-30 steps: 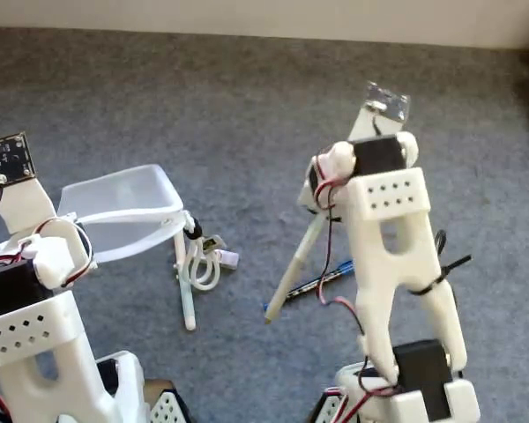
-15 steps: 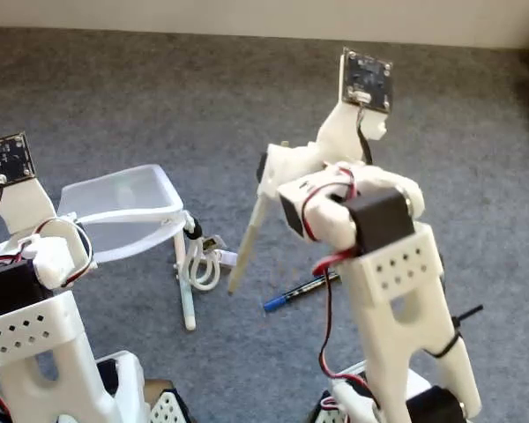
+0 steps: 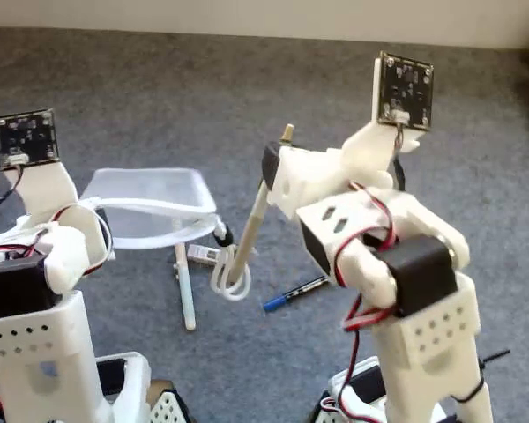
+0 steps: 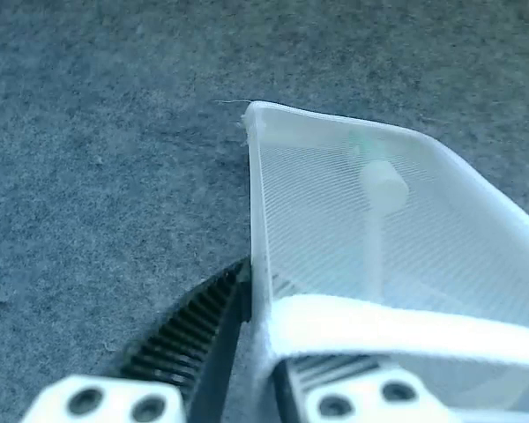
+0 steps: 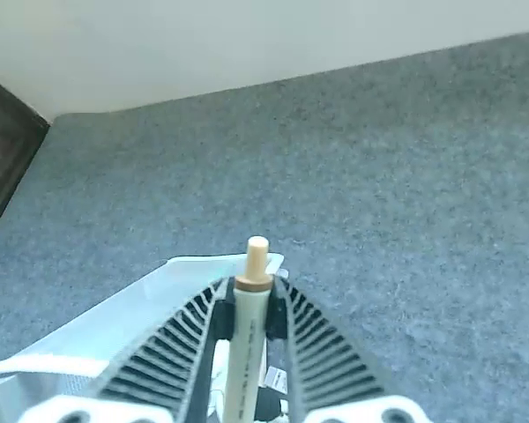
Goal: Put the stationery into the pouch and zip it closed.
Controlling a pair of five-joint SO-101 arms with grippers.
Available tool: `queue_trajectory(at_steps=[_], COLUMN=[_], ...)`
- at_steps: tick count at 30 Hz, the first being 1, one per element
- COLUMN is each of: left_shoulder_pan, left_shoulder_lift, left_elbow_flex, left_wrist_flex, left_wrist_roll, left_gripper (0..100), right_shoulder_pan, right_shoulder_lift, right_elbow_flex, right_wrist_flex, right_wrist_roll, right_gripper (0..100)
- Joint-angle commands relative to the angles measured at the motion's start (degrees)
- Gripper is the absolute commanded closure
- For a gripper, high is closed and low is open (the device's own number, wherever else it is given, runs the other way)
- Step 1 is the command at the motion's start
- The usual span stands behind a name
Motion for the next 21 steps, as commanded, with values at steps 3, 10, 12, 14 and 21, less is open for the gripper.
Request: queue_trajectory(at_steps=[3, 10, 12, 14, 21], left_shoulder_pan=[2.42, 2.51, 2.51, 2.51, 2.51], left_shoulder_lift=[5.23, 22.90, 26.15, 28.53, 33.54], left_elbow_flex=[-7.87, -21.49, -25.71, -29.32, -34.24], left_wrist_flex=[1.23, 8.97, 10.73, 11.69, 12.92], left_wrist_roll=[0.62, 2.81, 3.87, 4.48, 8.00], left_gripper=[99, 99, 99, 99, 99], right_shoulder_pan=[-0.48, -0.57, -0.57, -0.57, -0.66], right_shoulder_lift=[-6.20, -8.57, -8.57, -8.57, -8.57], right_elbow_flex=[-0.22, -0.40, -0.66, -0.66, -0.48], right_wrist_flex=[-4.62, -4.62, -4.62, -5.23, -17.36], right_wrist_roll=[4.84, 7.38, 7.38, 7.38, 12.84], right_gripper=[99.5, 99.5, 99.5, 99.5, 99.5])
